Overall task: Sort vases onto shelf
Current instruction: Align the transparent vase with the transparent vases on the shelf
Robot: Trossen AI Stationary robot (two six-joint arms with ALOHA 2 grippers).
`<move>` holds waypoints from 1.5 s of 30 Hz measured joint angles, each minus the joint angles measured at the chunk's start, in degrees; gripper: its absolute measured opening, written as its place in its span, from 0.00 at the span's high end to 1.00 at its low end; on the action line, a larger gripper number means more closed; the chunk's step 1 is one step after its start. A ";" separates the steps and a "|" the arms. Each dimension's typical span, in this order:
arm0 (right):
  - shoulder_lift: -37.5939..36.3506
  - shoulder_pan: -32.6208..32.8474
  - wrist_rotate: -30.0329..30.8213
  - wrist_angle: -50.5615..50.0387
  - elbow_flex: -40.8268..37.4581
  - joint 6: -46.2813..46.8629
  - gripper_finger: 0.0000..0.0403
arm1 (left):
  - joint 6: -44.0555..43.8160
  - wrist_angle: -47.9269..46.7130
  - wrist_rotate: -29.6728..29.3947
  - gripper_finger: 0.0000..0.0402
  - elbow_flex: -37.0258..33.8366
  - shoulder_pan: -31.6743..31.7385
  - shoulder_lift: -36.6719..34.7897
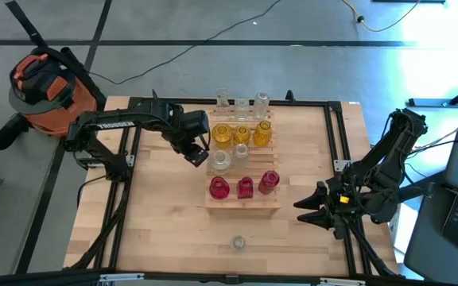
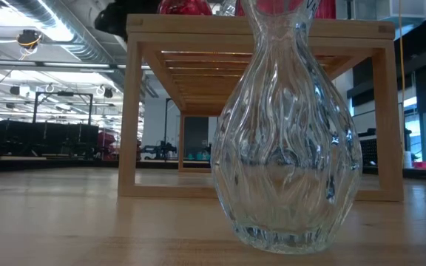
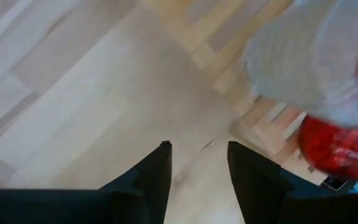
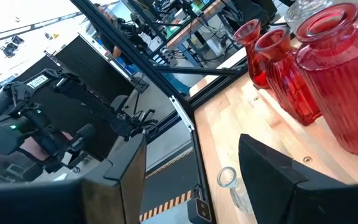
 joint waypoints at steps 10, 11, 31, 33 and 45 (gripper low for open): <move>5.11 0.04 -10.06 -0.45 0.00 2.84 0.49 | 0.00 -9.08 1.83 0.63 -0.39 -6.32 0.00; 6.75 0.07 -11.75 -0.97 -0.01 3.36 0.49 | -0.48 -9.12 3.09 0.63 -1.05 -7.44 -0.11; 41.97 -0.71 -11.49 30.58 -7.08 -11.84 0.49 | -46.37 48.23 -18.11 0.63 -24.18 -45.87 -0.42; 45.03 -1.62 -9.96 34.06 -7.08 -16.70 0.49 | -48.67 47.98 -19.07 0.63 -24.33 -46.85 -0.42; 52.66 -11.52 -10.68 40.33 1.05 -29.32 0.49 | -49.96 48.09 -19.07 0.63 -24.33 -51.31 -0.42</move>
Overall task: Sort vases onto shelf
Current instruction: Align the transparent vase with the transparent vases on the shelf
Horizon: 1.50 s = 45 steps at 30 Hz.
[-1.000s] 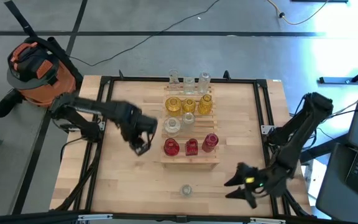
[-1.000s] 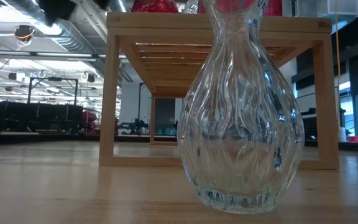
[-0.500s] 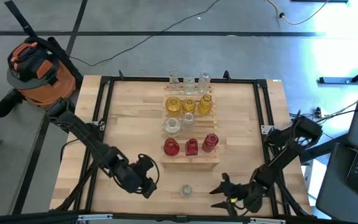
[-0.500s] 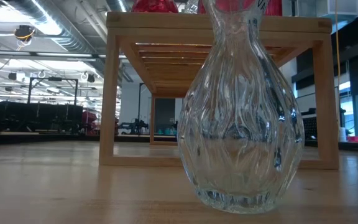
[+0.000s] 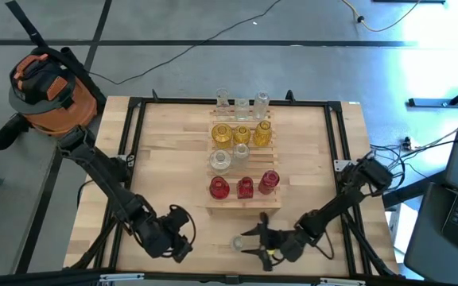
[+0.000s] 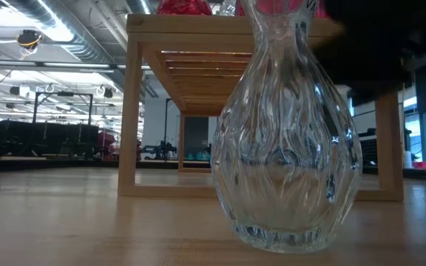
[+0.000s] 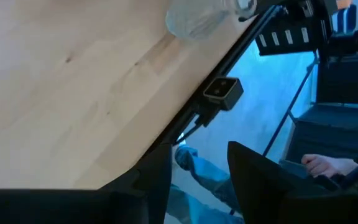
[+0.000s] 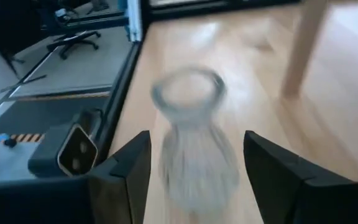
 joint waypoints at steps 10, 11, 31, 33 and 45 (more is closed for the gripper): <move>6.33 -6.43 -10.30 -0.46 10.91 -5.86 0.76 | 0.88 -1.00 -0.21 0.63 0.00 -2.29 0.00; 6.33 -6.71 -10.28 -0.21 11.45 -6.12 0.83 | 0.93 -1.00 -0.58 0.63 0.00 -2.55 0.00; -15.58 -13.75 -16.30 1.38 20.47 -21.21 0.85 | 6.92 -5.39 -9.01 0.63 0.00 -3.44 0.00; -18.43 -15.92 -19.73 1.32 23.43 -25.45 0.85 | 6.95 -5.45 -10.12 0.63 0.00 -3.41 0.00; -37.10 -28.23 -22.21 -18.12 16.06 -29.54 0.85 | 5.01 -4.51 -14.66 0.63 0.00 -4.39 0.02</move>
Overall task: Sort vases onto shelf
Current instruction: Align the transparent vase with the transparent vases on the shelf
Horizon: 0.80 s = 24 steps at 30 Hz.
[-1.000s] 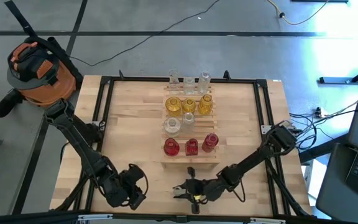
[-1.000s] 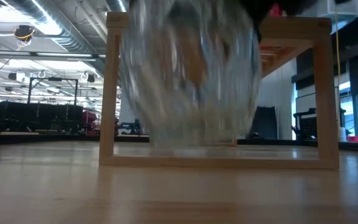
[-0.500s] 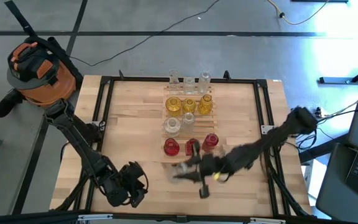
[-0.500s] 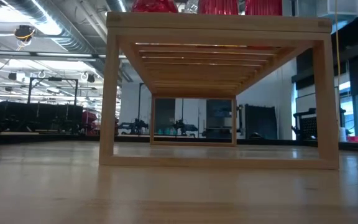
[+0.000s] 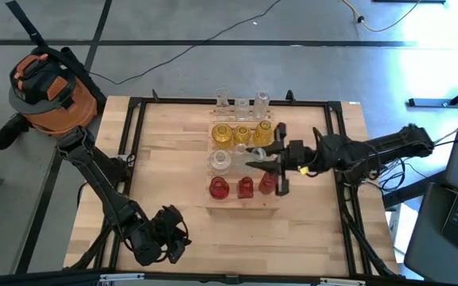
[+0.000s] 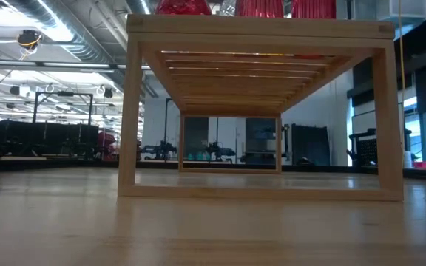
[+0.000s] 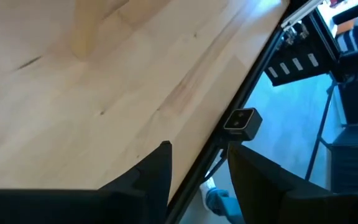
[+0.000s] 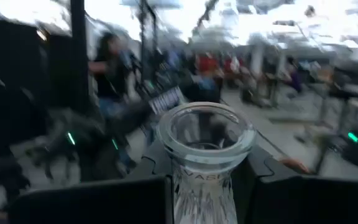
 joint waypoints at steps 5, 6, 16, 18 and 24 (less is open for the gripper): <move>-9.44 -0.73 6.73 -1.53 -8.57 0.99 0.85 | -1.36 -0.45 -2.97 0.63 0.00 -1.03 0.00; -11.34 -1.16 8.44 -1.67 -10.07 1.01 0.85 | -1.38 -0.45 -3.64 0.63 0.00 -1.06 0.00; -17.01 -9.45 6.81 2.22 -24.95 12.83 0.85 | 1.12 -1.84 -6.00 0.63 0.00 0.35 0.00; -16.09 -10.28 6.53 3.76 -26.38 13.27 0.85 | 1.84 -1.84 -5.81 0.63 0.00 0.83 0.00; -13.72 -10.09 5.39 2.85 -26.47 12.85 0.85 | 1.99 -1.95 -4.48 0.63 0.00 1.37 0.00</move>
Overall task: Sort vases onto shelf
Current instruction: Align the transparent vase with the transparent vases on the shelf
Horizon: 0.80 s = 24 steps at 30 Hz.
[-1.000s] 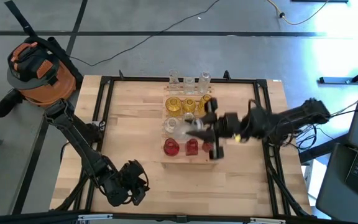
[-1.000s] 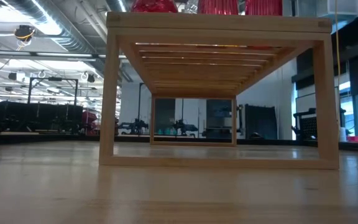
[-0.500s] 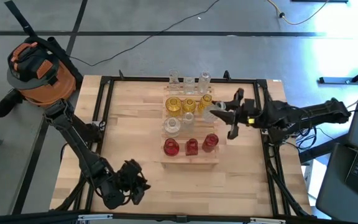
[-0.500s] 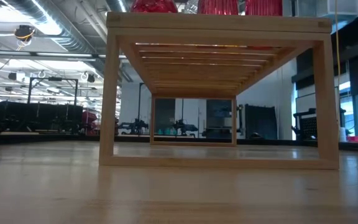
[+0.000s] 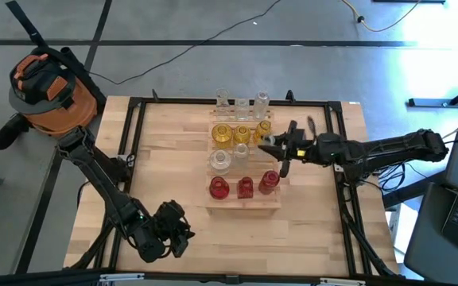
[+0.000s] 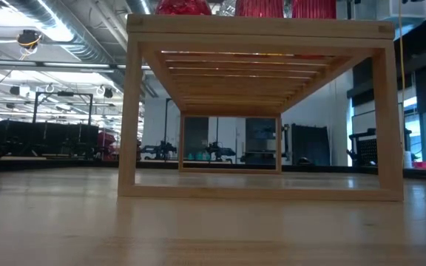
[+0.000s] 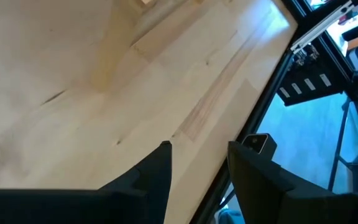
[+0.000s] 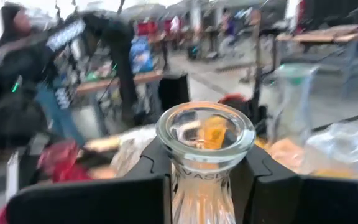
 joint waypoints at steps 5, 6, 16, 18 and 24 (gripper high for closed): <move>1.96 0.03 -2.18 -4.11 -0.01 0.28 0.85 | 0.01 -0.07 0.13 0.63 0.00 -0.08 0.00; 2.07 0.02 -2.15 -4.75 0.00 0.22 0.85 | 0.01 -0.09 0.13 0.63 0.00 -0.07 0.00; 2.68 -0.04 -2.28 -10.24 0.00 -0.18 0.85 | 0.00 -1.52 0.45 0.63 0.00 -0.05 0.00; 2.66 -0.04 -2.49 -11.19 0.00 -0.37 0.85 | 0.00 -1.60 0.49 0.63 0.00 -0.05 0.00; 2.57 -0.02 -2.53 -13.16 0.11 -0.33 0.78 | -0.02 -2.14 0.58 0.63 0.00 -0.05 0.00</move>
